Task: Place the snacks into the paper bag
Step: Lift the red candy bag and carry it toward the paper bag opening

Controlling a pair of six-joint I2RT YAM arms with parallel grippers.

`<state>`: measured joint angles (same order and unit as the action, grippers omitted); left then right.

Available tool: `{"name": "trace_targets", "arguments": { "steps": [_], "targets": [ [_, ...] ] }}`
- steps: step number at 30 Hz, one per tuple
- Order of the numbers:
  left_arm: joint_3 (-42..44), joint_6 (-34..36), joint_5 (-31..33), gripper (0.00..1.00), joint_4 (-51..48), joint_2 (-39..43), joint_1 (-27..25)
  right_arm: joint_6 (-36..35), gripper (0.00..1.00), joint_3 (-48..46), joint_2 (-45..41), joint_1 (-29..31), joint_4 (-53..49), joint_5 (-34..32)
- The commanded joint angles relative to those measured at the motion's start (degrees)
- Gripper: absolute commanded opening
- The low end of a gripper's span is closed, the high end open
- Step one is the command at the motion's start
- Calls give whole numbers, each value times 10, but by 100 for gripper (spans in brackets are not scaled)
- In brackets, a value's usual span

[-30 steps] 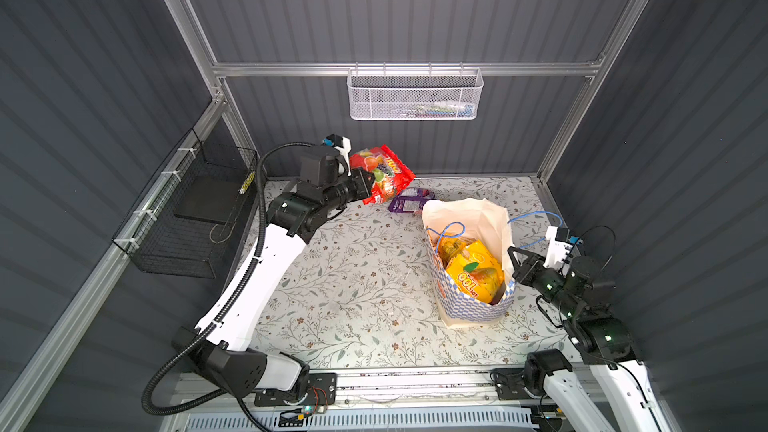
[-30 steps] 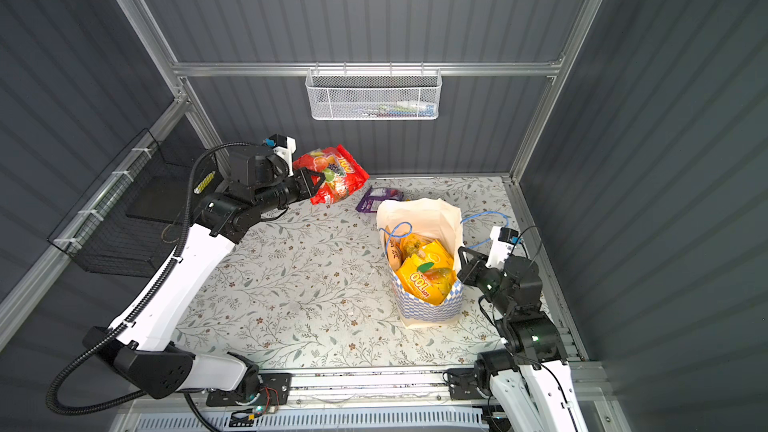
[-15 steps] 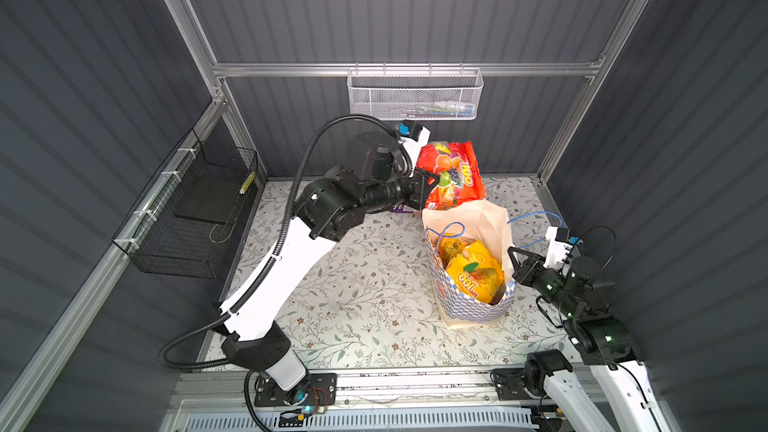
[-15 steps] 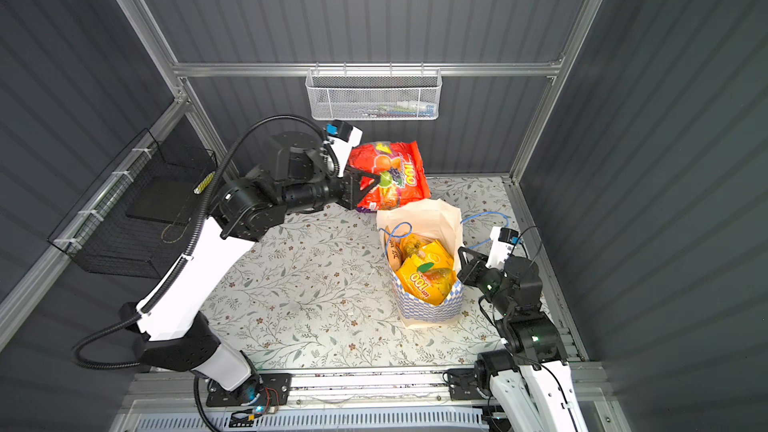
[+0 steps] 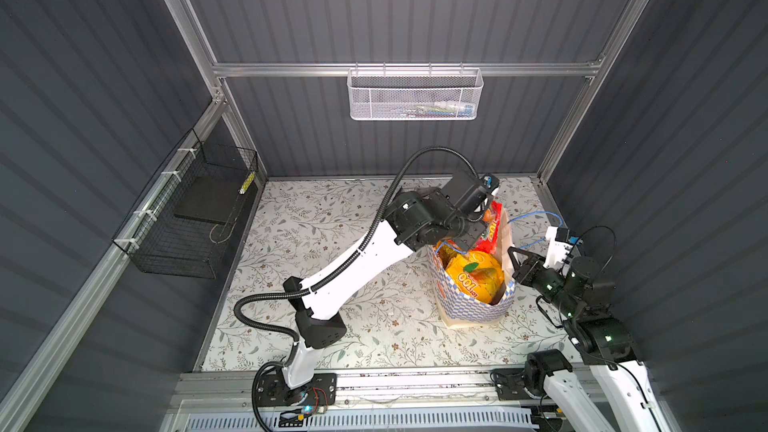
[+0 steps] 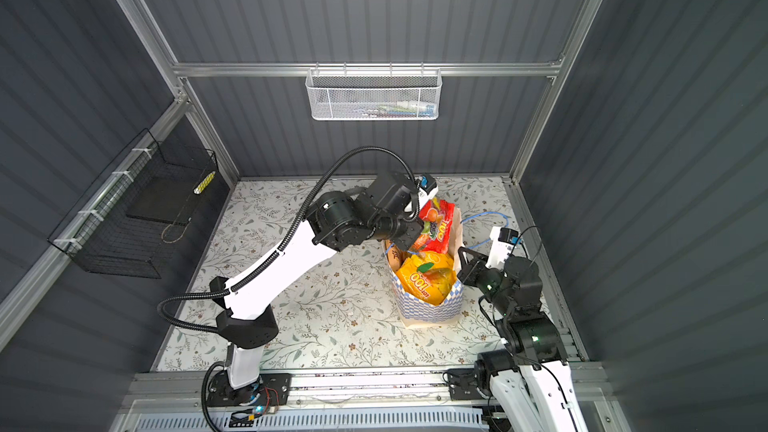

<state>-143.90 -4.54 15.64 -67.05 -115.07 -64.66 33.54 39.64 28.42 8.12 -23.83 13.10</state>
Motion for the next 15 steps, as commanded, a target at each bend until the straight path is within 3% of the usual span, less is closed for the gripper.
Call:
{"name": "trace_targets", "arguments": {
  "steps": [1,15],
  "targets": [
    [-31,22,86,0,6,7,-11,-7,0,-5,3,-1,-4,10],
    [-40,5,179,0,-23,-89,-42,-7,0,-5,9,-1,-4,13]
  ]
}}
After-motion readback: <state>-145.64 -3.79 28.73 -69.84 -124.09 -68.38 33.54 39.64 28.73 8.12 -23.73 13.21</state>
